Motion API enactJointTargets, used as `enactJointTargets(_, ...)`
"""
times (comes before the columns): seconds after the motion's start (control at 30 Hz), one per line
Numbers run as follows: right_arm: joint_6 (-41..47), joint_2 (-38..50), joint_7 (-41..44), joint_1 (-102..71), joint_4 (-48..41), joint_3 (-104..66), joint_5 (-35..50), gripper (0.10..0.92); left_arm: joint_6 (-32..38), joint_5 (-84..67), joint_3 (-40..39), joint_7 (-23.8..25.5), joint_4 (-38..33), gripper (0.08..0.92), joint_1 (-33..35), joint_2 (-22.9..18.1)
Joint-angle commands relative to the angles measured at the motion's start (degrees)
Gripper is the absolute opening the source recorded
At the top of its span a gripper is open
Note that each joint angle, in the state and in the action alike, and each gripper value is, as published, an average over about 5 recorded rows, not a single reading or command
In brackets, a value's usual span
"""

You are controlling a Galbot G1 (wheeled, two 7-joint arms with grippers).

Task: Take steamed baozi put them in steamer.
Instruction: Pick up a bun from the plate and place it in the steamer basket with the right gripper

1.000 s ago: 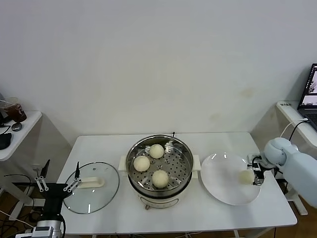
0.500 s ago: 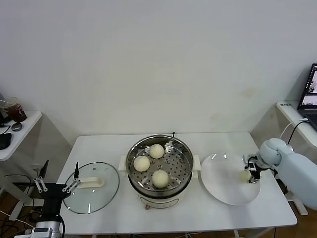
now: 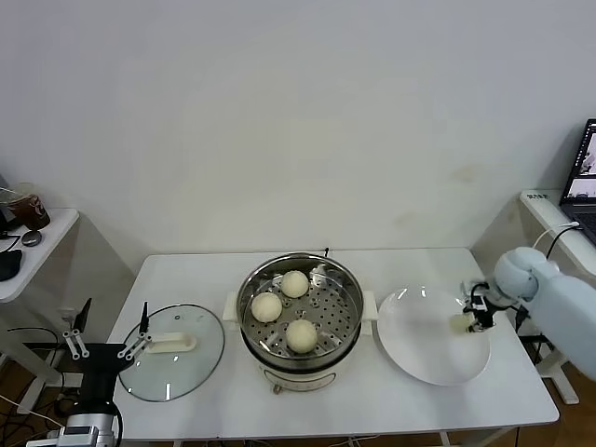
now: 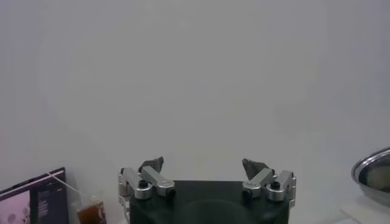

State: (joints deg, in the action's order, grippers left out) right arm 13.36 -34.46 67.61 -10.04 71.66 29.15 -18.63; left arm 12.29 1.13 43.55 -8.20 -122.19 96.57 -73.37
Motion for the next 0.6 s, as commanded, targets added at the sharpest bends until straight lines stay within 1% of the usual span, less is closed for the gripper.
enactJointTargets(0.03, 7.05, 2.68, 0.07, 31.46, 10.02, 24.02, 19.99, 0.43, -0.15, -0.22, -0.85, 0.0, 0.33, 0.823, -1.11, 0.16)
enactJointTargets(0.17, 10.83, -1.16, -2.47, 47.15, 13.91, 35.23, 30.97, 0.434, -0.15, -0.83, -1.25, -0.39, 0.59, 0.823, -1.74, 0.56)
enactJointTargets(0.33, 18.08, -8.14, -6.39, 57.97, 19.6, 43.77, 42.66, 0.44, -0.15, -1.02, -1.55, -0.47, 1.17, 0.823, -2.2, 1.12)
enactJointTargets(0.47, 24.13, -13.93, -11.58, 60.72, 23.5, 49.0, 51.19, 0.441, -0.09, -1.14, -1.72, -0.56, 1.44, 0.823, -2.45, 1.14)
enactJointTargets(0.6, 28.07, -18.67, -17.03, 57.19, 25.34, 51.16, 54.61, 0.441, 0.08, -1.32, -1.85, -0.63, 1.61, 0.823, -2.4, 0.65)
